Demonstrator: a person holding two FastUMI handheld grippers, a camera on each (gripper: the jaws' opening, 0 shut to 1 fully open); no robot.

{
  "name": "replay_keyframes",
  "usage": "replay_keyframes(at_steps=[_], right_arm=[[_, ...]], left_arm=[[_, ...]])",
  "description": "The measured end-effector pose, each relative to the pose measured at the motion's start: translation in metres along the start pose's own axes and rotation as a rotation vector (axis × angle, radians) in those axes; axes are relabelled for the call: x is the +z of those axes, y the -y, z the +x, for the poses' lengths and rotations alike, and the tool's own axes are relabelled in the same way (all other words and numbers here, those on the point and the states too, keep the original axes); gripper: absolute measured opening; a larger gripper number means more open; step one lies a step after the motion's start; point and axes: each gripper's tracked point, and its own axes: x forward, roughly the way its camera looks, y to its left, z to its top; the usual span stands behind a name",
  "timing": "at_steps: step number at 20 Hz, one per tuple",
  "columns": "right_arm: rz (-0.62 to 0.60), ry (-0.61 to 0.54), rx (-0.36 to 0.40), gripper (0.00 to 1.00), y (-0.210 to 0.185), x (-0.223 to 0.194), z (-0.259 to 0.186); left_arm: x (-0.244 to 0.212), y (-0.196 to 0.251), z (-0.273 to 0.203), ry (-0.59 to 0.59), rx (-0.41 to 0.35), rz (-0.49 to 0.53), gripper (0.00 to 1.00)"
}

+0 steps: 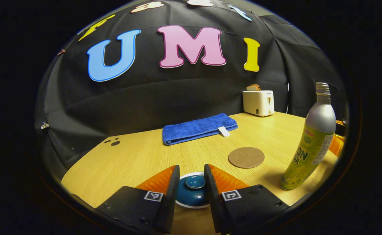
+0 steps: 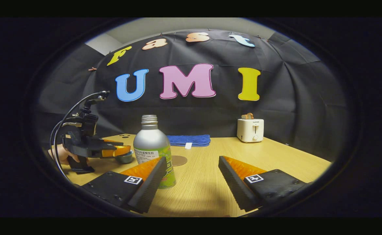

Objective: Open the teacup lid with one hand, grasp the water bottle and pour water into the teacup with the other hand; after pouring, place the water bottle on the coaster and then close the teacup lid.

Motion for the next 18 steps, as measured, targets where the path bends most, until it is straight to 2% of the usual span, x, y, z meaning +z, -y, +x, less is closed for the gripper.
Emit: replay_keyframes(at_steps=[6, 10, 18], right_arm=[[0.0, -0.001, 0.0, 0.98, -0.001, 0.0, 0.0], [0.0, 0.0, 0.007, 0.98, -0.002, 0.0, -0.001], [0.0, 0.001, 0.032, 0.98, -0.006, 0.0, -0.003]], left_arm=[[-0.001, 0.005, 0.002, -0.012, -0.016, 0.017, 0.38], [0.001, 0.0, 0.0, 0.004, 0.007, -0.003, 0.34], [0.015, -0.015, -0.017, 0.137, 0.037, -0.106, 0.32]])
